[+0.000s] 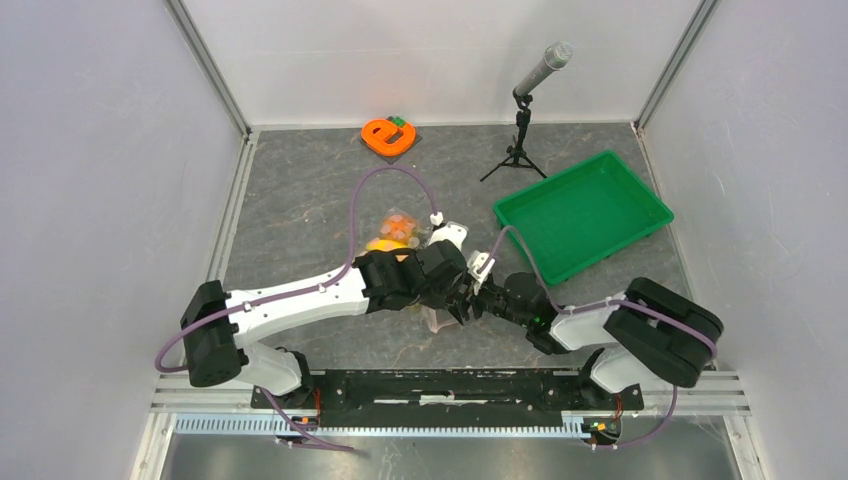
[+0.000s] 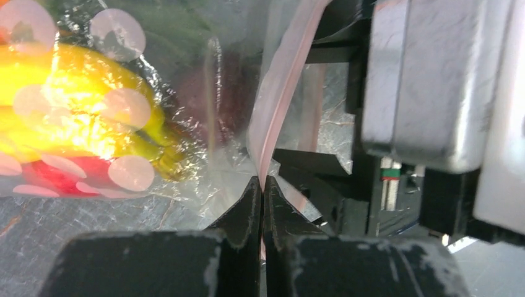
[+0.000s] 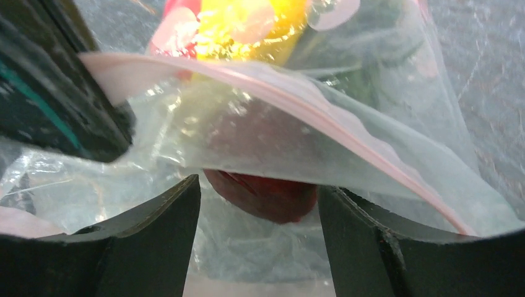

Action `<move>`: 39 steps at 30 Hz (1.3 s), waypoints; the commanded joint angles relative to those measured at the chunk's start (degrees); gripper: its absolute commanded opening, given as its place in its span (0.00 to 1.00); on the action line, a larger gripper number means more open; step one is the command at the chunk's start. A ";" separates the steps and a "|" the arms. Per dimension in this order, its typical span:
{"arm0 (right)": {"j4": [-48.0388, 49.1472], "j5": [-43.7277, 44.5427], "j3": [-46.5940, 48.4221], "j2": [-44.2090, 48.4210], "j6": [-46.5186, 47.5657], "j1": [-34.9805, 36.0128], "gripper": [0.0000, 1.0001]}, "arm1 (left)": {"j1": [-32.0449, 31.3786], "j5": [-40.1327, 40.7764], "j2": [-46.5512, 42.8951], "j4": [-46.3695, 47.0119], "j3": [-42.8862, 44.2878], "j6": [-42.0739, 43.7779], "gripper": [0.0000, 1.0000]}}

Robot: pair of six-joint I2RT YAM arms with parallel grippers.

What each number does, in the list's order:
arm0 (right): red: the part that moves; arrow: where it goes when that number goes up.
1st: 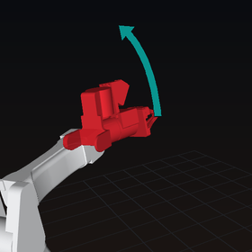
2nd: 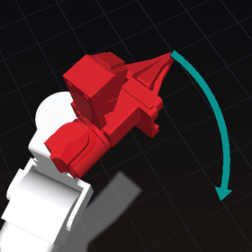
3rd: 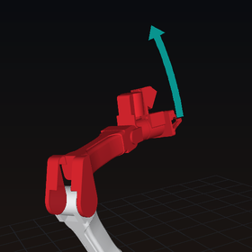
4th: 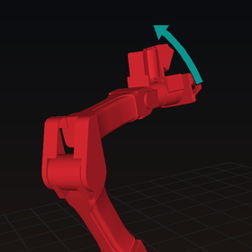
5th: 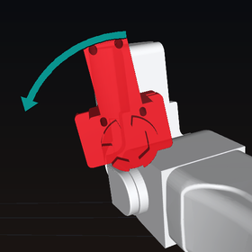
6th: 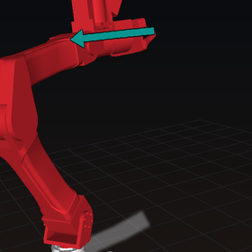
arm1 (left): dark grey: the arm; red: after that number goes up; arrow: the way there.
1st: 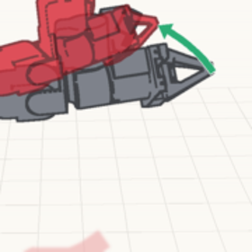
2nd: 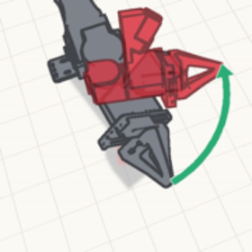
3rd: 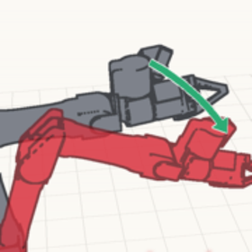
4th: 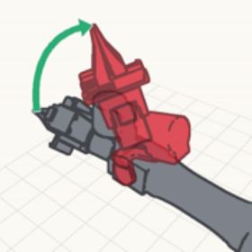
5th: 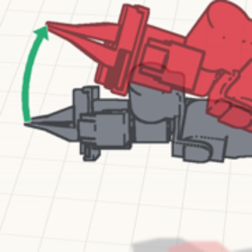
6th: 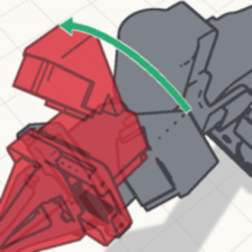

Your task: Open the zip-top bag and remove the fake food

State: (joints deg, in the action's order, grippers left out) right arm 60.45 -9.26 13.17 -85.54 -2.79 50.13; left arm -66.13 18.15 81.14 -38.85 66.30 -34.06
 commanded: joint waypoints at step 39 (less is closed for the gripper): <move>5.30 -6.29 6.35 -10.06 7.78 0.01 0.77 | -0.36 7.25 -2.20 1.44 -3.94 -2.31 0.02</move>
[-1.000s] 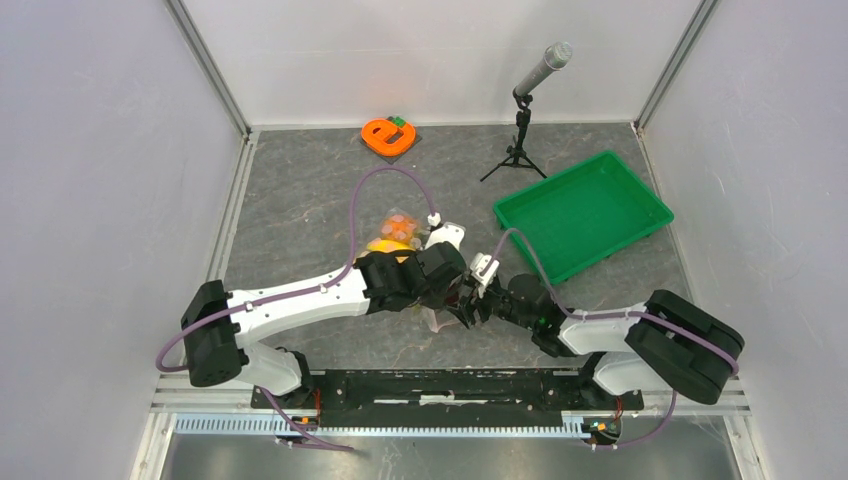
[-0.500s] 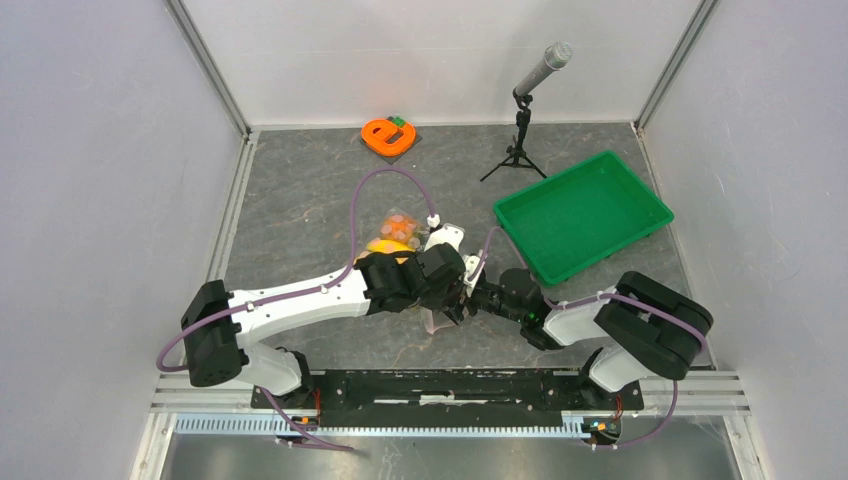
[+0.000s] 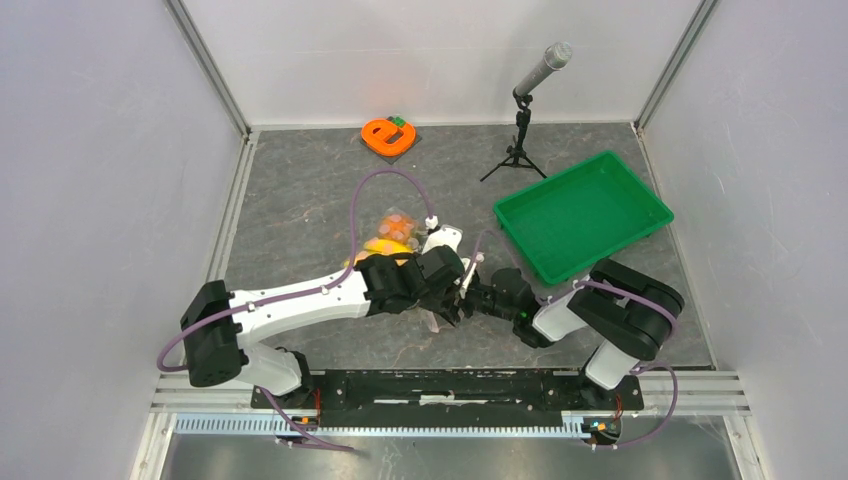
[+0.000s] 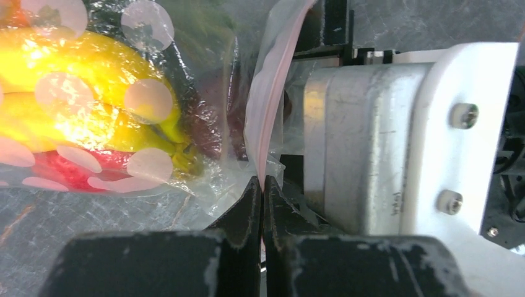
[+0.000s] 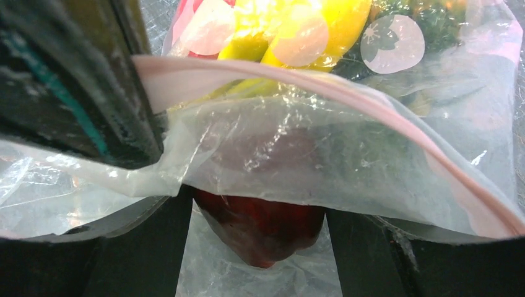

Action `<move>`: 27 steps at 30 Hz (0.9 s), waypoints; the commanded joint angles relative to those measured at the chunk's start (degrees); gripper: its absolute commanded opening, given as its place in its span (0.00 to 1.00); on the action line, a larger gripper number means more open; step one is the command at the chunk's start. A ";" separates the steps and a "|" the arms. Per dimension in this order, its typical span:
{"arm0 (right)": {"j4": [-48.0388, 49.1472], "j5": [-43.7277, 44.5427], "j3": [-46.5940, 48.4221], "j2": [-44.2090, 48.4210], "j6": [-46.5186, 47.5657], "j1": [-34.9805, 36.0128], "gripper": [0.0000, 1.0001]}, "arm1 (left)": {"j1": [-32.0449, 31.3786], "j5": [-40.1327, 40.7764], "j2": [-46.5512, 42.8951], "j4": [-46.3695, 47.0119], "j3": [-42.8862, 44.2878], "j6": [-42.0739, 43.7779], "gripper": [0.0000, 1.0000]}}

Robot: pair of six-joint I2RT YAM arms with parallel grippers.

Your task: Open the zip-top bag and remove the fake food

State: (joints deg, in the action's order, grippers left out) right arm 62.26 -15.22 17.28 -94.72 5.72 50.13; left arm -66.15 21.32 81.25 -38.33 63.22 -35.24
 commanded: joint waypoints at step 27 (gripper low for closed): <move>-30.64 0.88 11.45 14.20 -5.63 0.51 0.53 | 7.41 10.49 -6.25 0.96 -6.40 -0.49 0.02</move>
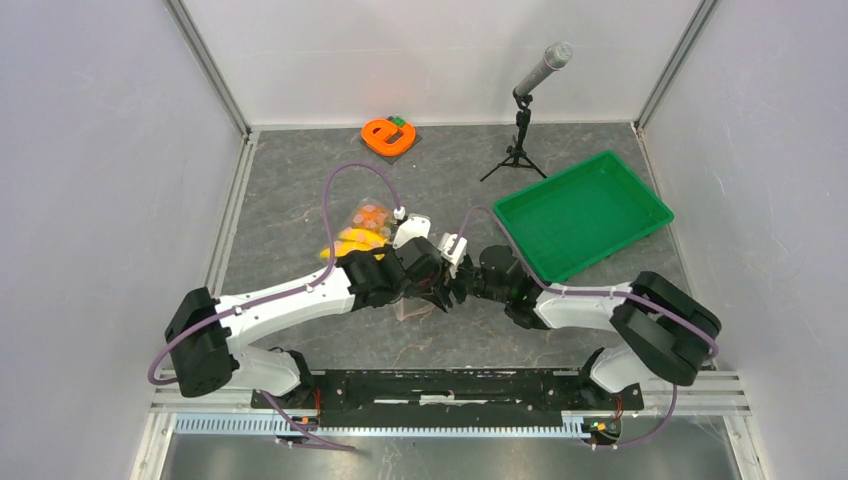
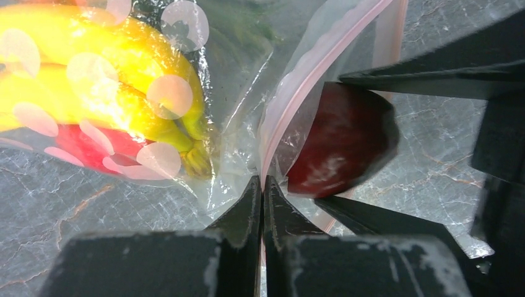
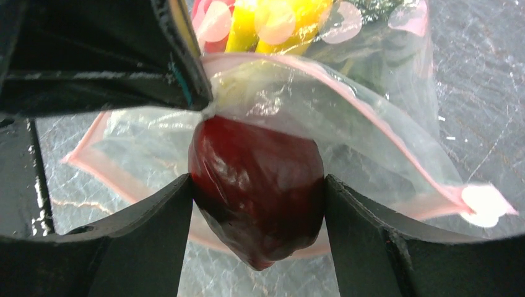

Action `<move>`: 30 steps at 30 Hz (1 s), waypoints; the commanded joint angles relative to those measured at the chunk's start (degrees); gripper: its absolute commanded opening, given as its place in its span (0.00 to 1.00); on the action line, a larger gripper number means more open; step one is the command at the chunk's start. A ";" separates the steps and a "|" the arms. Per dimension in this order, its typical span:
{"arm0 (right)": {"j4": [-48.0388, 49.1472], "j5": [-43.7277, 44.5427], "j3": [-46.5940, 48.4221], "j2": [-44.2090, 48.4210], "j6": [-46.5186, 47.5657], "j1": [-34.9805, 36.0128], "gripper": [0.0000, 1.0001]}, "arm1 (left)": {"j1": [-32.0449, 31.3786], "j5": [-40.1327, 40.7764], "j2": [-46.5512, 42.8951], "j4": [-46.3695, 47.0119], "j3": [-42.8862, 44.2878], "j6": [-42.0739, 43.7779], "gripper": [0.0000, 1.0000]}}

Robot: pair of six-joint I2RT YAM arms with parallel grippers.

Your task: Open the zip-top bag and remove the fake food

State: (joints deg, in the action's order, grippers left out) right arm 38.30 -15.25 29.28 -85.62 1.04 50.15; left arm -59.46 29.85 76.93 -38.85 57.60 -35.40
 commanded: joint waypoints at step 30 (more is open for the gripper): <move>-40.21 22.00 7.66 25.46 1.33 -25.58 0.59 | 2.37 -5.67 -8.00 9.12 -4.85 17.56 0.02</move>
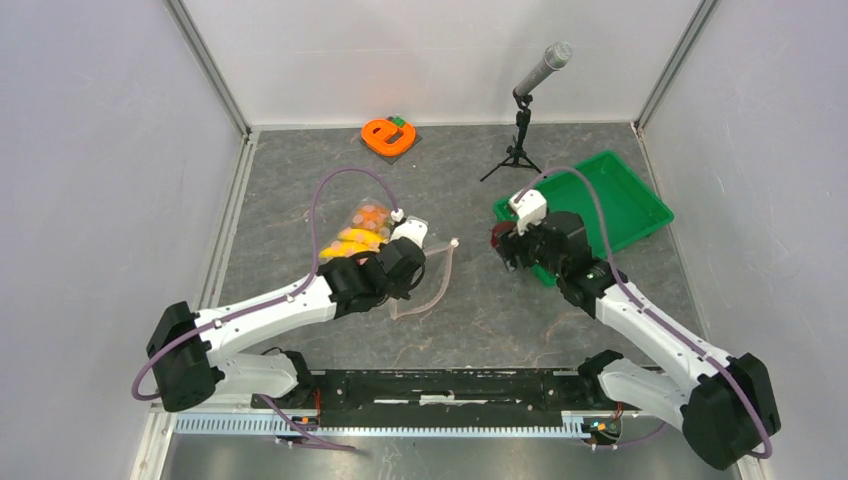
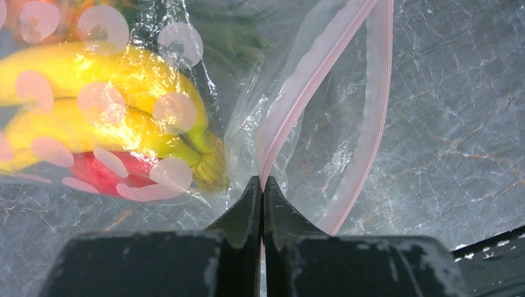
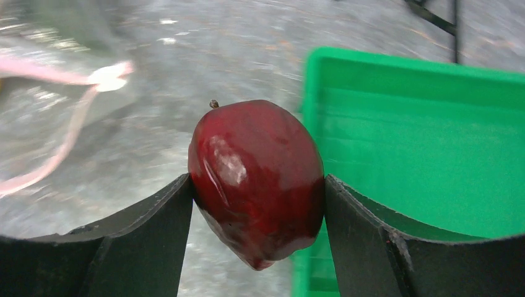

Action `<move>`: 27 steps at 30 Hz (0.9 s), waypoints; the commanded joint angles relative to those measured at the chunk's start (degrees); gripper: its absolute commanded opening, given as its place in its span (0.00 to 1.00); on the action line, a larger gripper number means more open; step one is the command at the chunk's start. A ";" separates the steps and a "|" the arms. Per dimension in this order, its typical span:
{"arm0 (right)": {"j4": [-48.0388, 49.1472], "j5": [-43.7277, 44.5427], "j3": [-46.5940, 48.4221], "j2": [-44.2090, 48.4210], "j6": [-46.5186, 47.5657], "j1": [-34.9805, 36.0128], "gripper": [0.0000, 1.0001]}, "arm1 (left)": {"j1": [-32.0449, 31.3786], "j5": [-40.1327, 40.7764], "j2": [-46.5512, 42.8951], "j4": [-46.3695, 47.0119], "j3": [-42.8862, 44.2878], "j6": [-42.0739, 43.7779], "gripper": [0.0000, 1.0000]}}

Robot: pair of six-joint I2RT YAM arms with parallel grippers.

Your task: Open the zip-top bag and remove the fake food

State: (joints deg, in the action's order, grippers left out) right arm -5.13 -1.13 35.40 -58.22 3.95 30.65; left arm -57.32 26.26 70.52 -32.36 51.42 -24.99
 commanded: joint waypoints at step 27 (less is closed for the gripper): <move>27.09 17.13 17.28 -38.96 -23.68 -33.03 0.79 | 0.20 -2.89 -3.77 7.23 -2.38 9.08 0.02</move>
State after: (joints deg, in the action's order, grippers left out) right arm 19.49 14.68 47.97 -96.23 -20.34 -1.67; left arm -57.30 23.49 68.49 -27.49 49.30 -18.31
